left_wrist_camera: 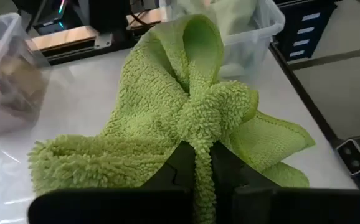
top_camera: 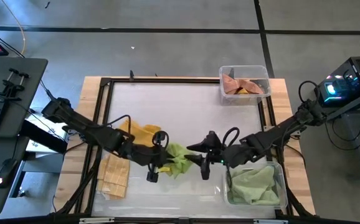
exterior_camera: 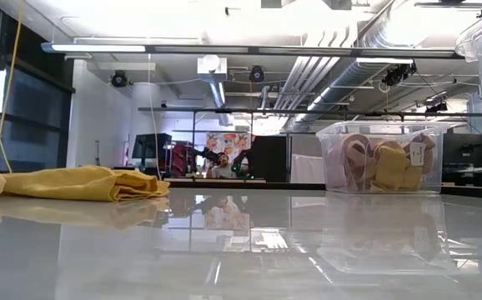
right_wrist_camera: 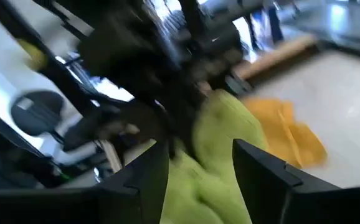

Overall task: Sort microfiber towel by color & place in baskets
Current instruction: Put the green microfiber towel into the bottom transparent bin, then put the yellow towel into the top transparent bin

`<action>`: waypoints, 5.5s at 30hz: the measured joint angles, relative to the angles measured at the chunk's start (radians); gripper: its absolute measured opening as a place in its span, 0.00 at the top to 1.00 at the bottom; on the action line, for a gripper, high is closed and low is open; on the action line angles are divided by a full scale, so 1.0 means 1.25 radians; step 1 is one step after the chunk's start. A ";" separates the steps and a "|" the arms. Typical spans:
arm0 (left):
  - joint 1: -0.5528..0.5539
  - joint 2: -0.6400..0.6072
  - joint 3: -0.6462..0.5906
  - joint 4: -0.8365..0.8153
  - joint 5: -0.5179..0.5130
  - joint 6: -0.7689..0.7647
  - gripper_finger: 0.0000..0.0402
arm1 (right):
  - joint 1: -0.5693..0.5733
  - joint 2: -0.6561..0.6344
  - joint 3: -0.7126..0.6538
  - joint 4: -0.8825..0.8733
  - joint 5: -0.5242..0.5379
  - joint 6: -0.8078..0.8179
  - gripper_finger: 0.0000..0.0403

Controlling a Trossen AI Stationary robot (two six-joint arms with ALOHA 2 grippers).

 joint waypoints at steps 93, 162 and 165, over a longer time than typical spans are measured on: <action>0.036 -0.060 0.108 -0.127 -0.078 -0.087 0.83 | 0.425 -0.075 0.158 -1.027 -0.274 0.918 0.55; -0.006 -0.059 0.051 -0.448 -0.057 -0.551 0.83 | 0.407 -0.159 0.075 -0.785 0.081 0.694 0.91; -0.004 -0.059 -0.020 -0.556 -0.057 -0.714 0.83 | 0.386 -0.157 0.075 -0.688 0.198 0.653 0.84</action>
